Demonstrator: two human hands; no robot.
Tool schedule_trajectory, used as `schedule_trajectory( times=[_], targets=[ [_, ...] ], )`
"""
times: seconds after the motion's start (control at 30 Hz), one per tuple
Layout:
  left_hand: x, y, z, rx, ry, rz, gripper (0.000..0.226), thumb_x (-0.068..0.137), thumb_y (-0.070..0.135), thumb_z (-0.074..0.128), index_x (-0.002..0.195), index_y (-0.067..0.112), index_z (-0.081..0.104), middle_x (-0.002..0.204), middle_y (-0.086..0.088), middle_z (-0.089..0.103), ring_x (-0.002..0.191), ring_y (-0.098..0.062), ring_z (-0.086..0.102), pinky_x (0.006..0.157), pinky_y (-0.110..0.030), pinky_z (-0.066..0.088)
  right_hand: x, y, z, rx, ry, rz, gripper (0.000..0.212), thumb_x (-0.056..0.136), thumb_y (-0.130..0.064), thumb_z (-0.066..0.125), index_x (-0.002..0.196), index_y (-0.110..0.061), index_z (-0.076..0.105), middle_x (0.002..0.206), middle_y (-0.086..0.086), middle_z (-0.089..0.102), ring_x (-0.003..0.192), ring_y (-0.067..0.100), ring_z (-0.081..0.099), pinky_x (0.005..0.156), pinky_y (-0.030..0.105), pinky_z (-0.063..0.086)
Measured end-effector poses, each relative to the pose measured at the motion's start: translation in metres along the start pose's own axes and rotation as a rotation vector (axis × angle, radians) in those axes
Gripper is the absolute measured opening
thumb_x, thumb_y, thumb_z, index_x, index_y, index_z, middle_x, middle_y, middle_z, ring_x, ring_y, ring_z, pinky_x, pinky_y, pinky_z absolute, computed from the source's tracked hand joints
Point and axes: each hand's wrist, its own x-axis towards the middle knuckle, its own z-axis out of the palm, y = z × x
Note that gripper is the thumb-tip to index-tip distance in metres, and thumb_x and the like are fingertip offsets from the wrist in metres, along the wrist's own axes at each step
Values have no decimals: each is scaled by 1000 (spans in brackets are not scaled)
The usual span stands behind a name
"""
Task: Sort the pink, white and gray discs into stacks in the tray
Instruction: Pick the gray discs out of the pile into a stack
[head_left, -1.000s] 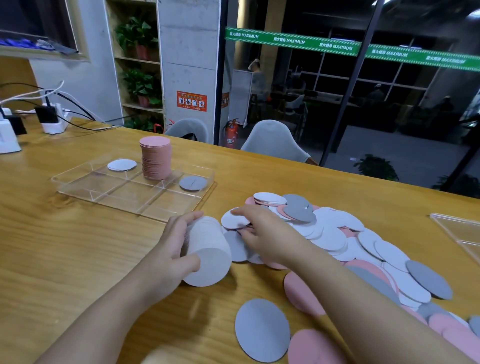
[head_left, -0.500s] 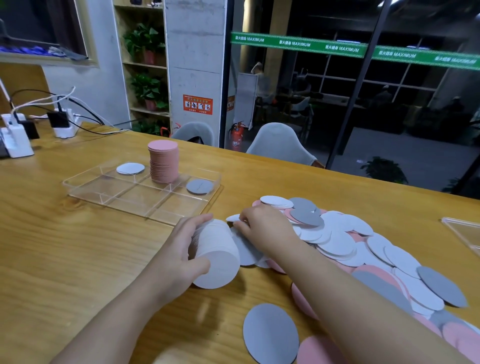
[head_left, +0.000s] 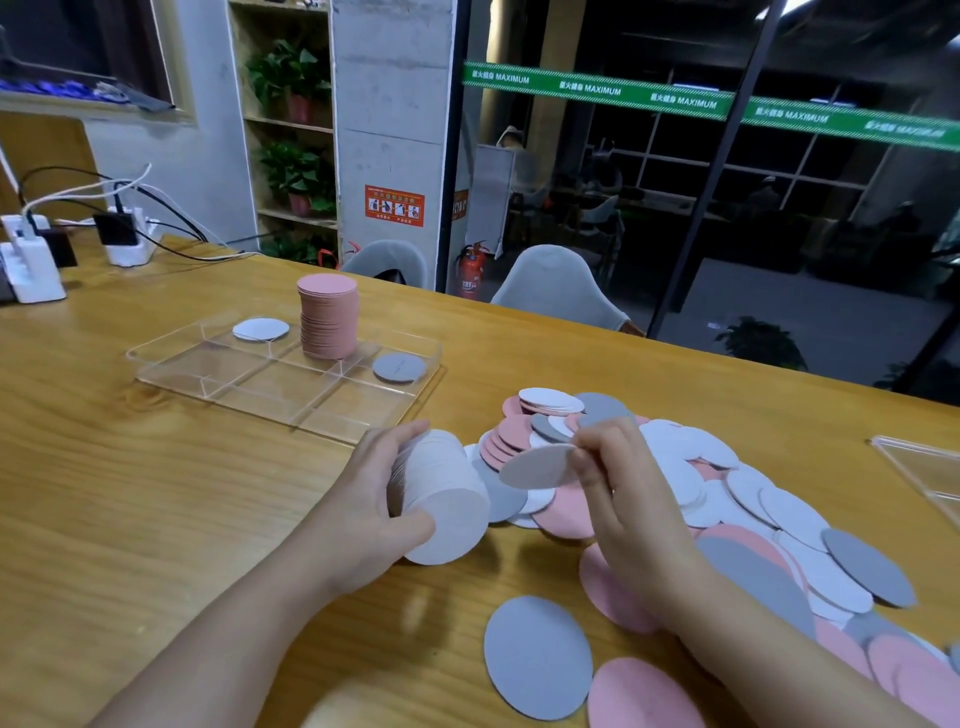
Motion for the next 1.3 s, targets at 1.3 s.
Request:
schedule_trajectory(
  times=[1.3],
  targets=[
    [-8,5,6,53,-130,-3,77,55,53,67,116,69,23,124,40,38,119,13,41,101,-21,36,10,42,1,-475,-173,186,18,87,-22,62,98,-9,69,97,7,60,98,26,52,78,37,44]
  ],
)
